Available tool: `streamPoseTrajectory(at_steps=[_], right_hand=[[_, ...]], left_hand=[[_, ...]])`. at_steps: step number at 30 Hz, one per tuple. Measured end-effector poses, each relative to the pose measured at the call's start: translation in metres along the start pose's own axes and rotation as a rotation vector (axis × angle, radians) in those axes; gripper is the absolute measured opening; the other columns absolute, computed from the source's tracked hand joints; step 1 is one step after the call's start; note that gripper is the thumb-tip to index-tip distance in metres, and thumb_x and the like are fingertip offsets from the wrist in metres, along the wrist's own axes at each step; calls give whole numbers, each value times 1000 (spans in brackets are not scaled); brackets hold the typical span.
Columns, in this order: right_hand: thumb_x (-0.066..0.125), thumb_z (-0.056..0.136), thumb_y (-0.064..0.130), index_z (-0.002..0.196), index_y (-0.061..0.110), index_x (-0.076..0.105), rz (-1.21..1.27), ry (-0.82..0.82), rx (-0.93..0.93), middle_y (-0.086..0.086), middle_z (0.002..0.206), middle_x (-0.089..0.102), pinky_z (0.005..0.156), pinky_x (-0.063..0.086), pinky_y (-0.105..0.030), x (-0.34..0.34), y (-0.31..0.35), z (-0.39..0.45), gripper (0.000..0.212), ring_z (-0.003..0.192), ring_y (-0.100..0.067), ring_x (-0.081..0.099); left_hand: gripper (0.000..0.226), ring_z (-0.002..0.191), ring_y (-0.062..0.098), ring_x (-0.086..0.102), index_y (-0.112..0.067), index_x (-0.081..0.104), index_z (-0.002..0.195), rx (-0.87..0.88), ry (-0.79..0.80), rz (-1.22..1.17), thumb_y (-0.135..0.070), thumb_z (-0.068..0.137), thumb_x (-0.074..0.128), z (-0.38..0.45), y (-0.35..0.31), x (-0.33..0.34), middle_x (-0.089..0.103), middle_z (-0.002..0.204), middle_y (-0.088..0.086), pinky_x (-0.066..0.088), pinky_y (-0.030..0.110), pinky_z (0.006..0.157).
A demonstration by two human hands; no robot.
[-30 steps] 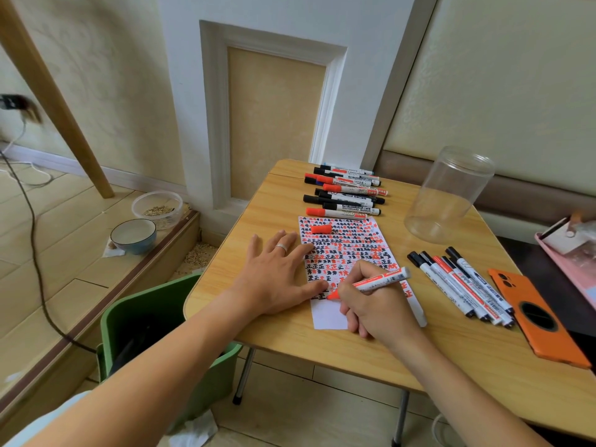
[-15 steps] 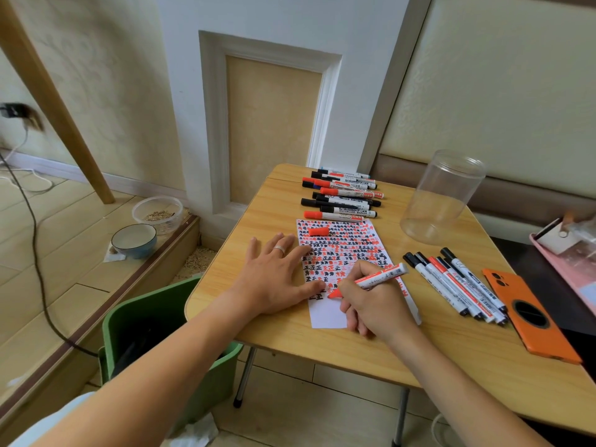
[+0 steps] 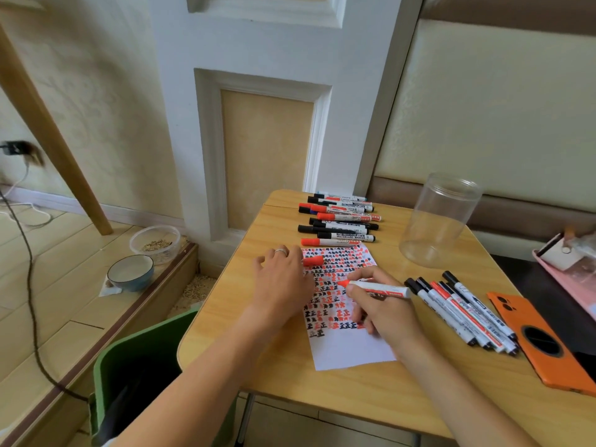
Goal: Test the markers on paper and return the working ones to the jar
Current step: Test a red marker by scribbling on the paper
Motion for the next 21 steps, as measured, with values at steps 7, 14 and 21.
streamPoseTrajectory(at_steps=[7,14,21], right_hand=[[68,97,15,100,24,70,30,-21,-19,-17,66,66,41,37,-24,-1,-4,-1,10,45,-17,54],[59,101,14,101,19,70,172,-63,-28,-13,91,73,37,33,-22,-5,-3,0,12,53,-25,62],[59,102,14,96,10,58,198,-29,-15,-12,81,74,35,31,-23,-6,-5,1,7,49,-24,58]], left_hand=[[28,127,20,39,-31,67,127,121,-45,-37,-32,104,52,19,-14,12,57,136,-3,32,40,97],[21,111,17,52,-32,70,110,188,-105,-211,-16,95,68,3,-26,7,67,115,-10,40,43,93],[21,107,15,53,-32,69,111,363,-103,-267,-18,95,68,-13,-36,5,67,111,-11,43,42,88]])
Point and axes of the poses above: each hand's wrist, its own z-axis towards the middle knuckle, its own x-axis out of the palm, y = z × x, the point moved 4 cm from there along z, towards the middle knuckle
